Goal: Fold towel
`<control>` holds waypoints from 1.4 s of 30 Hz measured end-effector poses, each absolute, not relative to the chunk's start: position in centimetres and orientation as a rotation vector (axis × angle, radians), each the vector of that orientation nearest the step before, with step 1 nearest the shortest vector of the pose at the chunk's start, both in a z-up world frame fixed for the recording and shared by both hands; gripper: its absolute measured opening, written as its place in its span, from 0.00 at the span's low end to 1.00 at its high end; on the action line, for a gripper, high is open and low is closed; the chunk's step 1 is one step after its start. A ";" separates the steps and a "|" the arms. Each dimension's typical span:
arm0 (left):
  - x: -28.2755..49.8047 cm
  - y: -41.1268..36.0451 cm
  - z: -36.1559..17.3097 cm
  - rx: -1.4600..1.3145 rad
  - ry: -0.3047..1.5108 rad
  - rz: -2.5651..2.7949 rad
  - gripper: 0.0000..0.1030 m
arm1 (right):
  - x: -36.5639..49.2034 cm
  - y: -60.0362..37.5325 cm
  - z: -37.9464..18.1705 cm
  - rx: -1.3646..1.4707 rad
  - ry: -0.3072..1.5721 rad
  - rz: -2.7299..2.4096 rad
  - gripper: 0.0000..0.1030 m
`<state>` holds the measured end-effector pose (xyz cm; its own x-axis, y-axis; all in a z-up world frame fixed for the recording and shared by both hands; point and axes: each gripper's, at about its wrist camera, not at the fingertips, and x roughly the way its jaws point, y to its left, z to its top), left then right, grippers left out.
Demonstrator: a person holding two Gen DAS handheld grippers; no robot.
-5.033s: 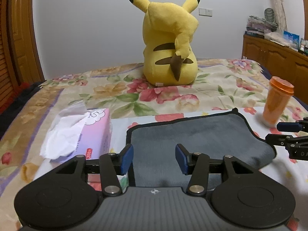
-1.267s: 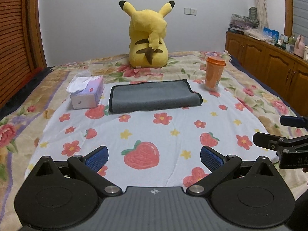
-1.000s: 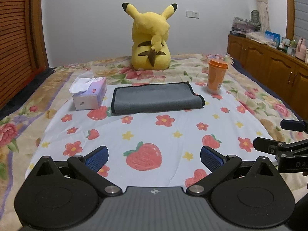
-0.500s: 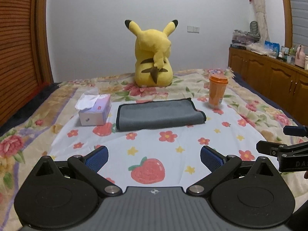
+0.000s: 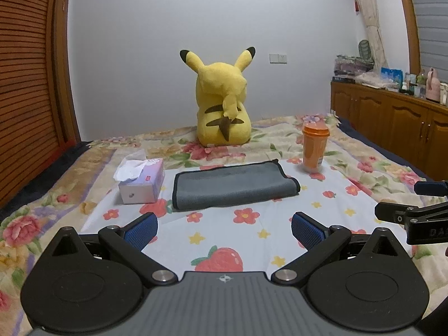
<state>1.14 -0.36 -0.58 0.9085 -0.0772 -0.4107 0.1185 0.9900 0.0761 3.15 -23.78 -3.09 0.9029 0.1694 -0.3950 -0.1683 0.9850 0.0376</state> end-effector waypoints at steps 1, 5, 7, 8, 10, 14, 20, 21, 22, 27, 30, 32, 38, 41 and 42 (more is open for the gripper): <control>1.1 -0.3 -0.5 0.100 0.416 -0.100 1.00 | 3.1 -23.8 -3.1 0.004 0.405 0.173 1.00; 0.9 -0.3 -0.4 0.099 0.395 -0.094 1.00 | 2.9 -23.8 -2.9 0.004 0.388 0.168 1.00; 0.8 -0.3 -0.2 0.096 0.383 -0.093 1.00 | 2.8 -23.9 -2.9 0.005 0.379 0.167 1.00; 0.8 -0.3 -0.2 0.094 0.379 -0.094 1.00 | 2.7 -23.9 -2.8 0.006 0.375 0.166 1.00; 0.7 -0.3 -0.2 0.093 0.374 -0.094 1.00 | 2.6 -23.9 -2.8 0.006 0.367 0.164 1.00; 0.6 -0.3 0.0 0.087 0.367 -0.096 1.00 | 2.4 -24.2 -2.6 0.009 0.343 0.155 1.00; 0.1 -0.2 0.2 0.087 0.337 -0.085 1.00 | 2.2 -24.5 -2.3 0.027 0.316 0.137 1.00; 0.1 -0.2 0.2 0.085 0.333 -0.083 1.00 | 2.2 -24.6 -2.3 0.030 0.314 0.134 1.00; 0.1 -0.1 0.2 0.082 0.332 -0.081 1.00 | 2.2 -24.6 -2.3 0.031 0.313 0.133 1.00; 0.1 0.1 0.3 0.074 0.330 -0.072 1.00 | 2.1 -24.6 -2.3 0.026 0.303 0.131 1.00; 0.1 0.1 0.4 0.076 0.329 -0.073 1.00 | 2.1 -24.5 -2.3 0.023 0.303 0.131 1.00; 0.1 0.2 0.4 0.076 0.330 -0.074 1.00 | 2.1 -24.5 -2.3 0.023 0.302 0.131 1.00; 0.1 0.2 0.4 0.075 0.329 -0.074 1.00 | 2.1 -24.5 -2.2 0.023 0.302 0.132 1.00; 0.1 0.1 0.4 0.076 0.330 -0.074 1.00 | 2.1 -24.5 -2.3 0.023 0.302 0.132 1.00; 0.1 0.2 0.4 0.076 0.330 -0.073 1.00 | 2.1 -24.5 -2.2 0.022 0.302 0.132 1.00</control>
